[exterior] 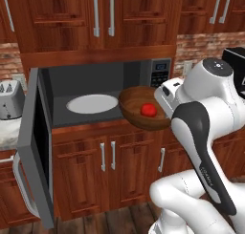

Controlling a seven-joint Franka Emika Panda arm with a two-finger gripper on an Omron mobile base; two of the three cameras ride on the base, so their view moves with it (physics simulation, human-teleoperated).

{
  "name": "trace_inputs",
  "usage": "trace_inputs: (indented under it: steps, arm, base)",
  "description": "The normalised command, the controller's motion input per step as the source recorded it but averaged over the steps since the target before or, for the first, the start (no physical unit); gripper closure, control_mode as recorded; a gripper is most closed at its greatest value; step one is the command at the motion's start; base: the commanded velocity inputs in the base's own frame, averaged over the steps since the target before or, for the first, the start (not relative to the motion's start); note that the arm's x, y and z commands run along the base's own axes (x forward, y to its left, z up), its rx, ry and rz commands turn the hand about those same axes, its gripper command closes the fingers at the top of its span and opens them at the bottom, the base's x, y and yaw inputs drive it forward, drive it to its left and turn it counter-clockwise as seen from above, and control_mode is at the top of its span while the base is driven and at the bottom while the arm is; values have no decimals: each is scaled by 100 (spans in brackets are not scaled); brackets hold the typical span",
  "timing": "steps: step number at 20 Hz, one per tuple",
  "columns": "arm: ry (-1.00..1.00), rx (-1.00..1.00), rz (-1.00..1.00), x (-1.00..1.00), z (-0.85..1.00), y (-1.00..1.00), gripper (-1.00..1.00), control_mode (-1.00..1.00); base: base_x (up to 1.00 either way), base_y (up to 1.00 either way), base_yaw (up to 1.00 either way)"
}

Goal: Pick the tomato from the sink and place it in the bowl. Then pick the bowl and place it in the microwave. Then close the microwave door and press the start button.

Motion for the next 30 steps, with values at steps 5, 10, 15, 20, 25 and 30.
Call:
trace_inputs:
  steps: [5,10,15,20,25,30]
  arm:
    - [0,0,0,0,0,0,100,100]
    - [0,0,0,0,0,0,100,100]
    - [0,0,0,0,0,0,100,100]
    - [-1,0,1,5,-4,0,100,-100]
    - [0,0,22,67,-28,1,100,-100]
    - [-5,0,31,88,-55,0,100,-100]
  base:
    - [0,-7,3]
    - [0,0,0]
    - [0,0,0]
    - [0,0,0]
    - [0,0,0]
    - [0,0,0]
